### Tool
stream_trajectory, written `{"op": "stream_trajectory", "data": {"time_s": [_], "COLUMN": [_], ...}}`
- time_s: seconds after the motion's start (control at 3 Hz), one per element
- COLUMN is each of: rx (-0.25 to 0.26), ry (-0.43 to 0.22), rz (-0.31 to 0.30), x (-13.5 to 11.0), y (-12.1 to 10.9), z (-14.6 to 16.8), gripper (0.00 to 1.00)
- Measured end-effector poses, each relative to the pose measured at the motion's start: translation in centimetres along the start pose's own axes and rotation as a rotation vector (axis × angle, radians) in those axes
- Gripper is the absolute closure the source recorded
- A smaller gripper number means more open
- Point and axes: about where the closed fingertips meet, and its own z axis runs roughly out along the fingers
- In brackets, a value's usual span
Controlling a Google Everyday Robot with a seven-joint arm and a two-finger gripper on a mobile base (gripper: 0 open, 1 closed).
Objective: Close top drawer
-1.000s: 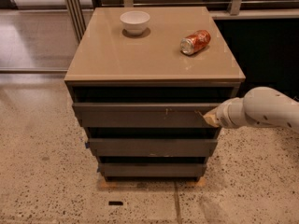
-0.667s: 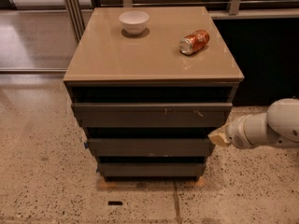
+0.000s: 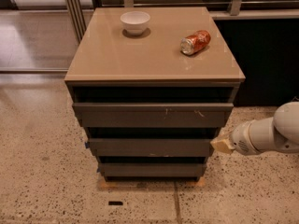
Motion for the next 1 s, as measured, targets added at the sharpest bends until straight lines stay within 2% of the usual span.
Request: {"op": "stream_trajectory", "data": {"time_s": [0.67, 1.0], "rx": [0.0, 0.0], "ry": [0.0, 0.0], "rz": [0.0, 0.0], "x": [0.0, 0.0], "y": [0.0, 0.01], "z": [0.0, 0.0], "gripper": [0.12, 0.0]}}
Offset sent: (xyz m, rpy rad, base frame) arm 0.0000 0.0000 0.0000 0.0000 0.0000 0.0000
